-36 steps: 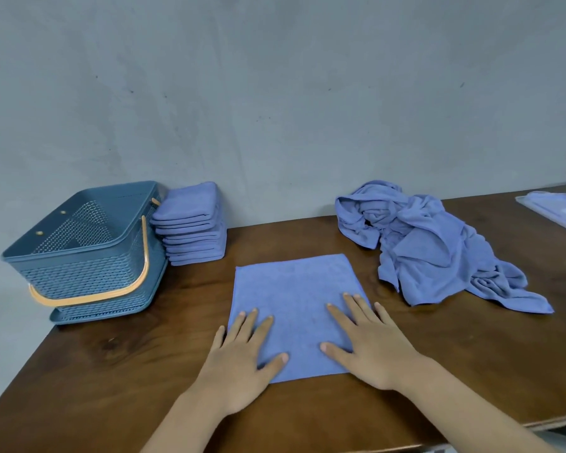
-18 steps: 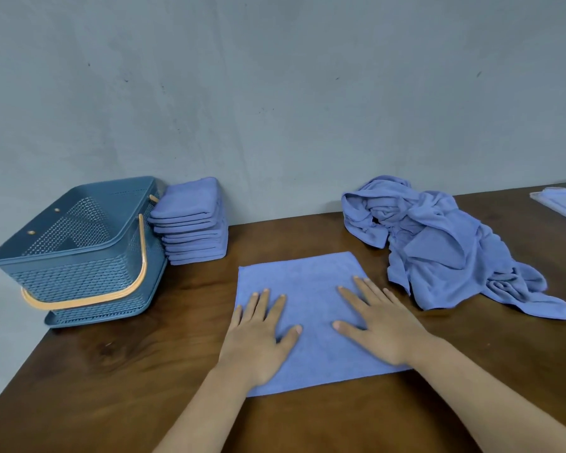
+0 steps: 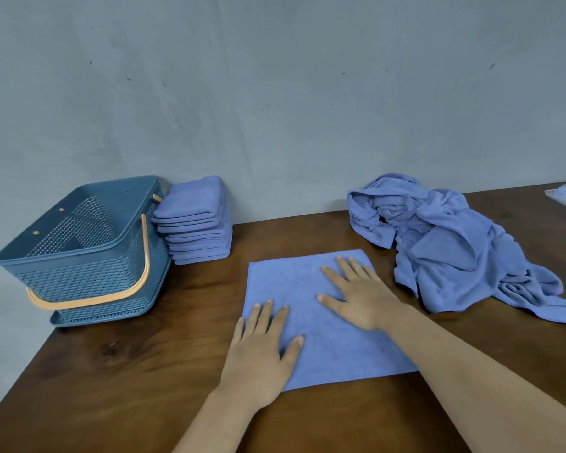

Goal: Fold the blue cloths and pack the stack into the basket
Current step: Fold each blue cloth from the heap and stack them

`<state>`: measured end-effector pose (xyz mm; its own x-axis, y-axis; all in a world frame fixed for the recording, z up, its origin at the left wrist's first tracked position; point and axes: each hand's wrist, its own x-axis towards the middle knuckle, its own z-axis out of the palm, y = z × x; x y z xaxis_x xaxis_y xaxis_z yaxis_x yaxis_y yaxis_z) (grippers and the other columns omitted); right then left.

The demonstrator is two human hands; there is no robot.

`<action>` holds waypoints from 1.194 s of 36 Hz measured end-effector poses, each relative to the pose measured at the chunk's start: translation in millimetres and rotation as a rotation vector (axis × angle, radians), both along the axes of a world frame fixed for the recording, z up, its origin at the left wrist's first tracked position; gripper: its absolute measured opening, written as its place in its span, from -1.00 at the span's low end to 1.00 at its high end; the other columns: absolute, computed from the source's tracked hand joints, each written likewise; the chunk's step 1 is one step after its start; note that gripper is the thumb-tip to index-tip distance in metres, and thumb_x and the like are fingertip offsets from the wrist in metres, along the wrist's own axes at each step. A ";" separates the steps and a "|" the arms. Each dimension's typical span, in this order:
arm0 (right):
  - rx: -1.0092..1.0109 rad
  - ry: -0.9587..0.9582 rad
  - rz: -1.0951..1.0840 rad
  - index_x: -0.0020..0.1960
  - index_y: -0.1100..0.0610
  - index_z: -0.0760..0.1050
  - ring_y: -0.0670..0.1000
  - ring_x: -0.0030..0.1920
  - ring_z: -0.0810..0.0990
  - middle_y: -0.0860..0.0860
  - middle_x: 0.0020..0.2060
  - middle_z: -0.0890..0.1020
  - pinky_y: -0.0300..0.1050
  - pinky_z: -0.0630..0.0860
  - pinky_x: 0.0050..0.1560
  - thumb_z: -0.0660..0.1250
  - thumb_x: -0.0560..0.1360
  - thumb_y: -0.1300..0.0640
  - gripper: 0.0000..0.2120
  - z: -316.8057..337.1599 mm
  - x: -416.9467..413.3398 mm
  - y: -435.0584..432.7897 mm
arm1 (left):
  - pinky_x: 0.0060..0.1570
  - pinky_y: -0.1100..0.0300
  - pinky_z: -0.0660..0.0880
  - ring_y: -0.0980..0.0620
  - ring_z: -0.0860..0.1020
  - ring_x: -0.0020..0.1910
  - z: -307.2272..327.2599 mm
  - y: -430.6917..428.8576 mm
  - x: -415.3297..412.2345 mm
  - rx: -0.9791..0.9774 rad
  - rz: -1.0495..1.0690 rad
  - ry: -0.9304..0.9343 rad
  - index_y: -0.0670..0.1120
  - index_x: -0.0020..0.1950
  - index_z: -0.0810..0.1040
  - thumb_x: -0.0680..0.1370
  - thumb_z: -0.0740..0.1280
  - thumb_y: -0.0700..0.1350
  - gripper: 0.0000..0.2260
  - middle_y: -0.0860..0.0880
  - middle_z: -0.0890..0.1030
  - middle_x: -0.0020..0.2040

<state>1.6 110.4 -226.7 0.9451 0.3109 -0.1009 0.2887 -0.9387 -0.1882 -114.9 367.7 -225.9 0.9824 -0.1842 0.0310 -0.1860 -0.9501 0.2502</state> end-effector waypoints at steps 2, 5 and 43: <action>-0.024 0.016 -0.007 0.68 -0.26 -0.28 0.11 0.67 -0.35 -0.05 0.68 -0.32 0.12 -0.28 0.66 -0.18 0.54 -0.59 -0.17 2.4 -2.3 2.7 | 0.67 0.01 -0.23 0.16 -0.28 0.68 -2.2 5.4 -4.4 0.002 -0.004 0.010 0.23 0.72 -0.10 0.68 -0.08 0.40 -0.36 0.20 -0.19 0.72; -0.047 0.044 0.010 0.68 -0.27 -0.29 0.16 0.67 -0.36 -0.03 0.68 -0.33 0.15 -0.29 0.65 -0.18 0.53 -0.60 -0.16 8.7 -5.7 2.1 | 0.67 -0.03 -0.20 0.15 -0.26 0.68 0.5 5.7 -6.7 -0.015 -0.012 0.012 0.24 0.72 -0.09 0.68 -0.08 0.41 -0.36 0.19 -0.17 0.72; 0.284 -0.389 0.272 0.23 -0.17 0.62 -0.25 0.22 0.51 -0.32 0.18 0.60 -0.19 0.50 0.25 0.29 0.63 -0.20 -0.75 -2.6 -152.2 -6.2 | 0.17 0.17 0.43 0.20 0.45 0.03 -2.5 -16.4 -49.2 -0.218 -0.397 -0.240 0.16 0.09 0.48 0.75 0.16 0.16 -0.84 0.24 0.48 0.03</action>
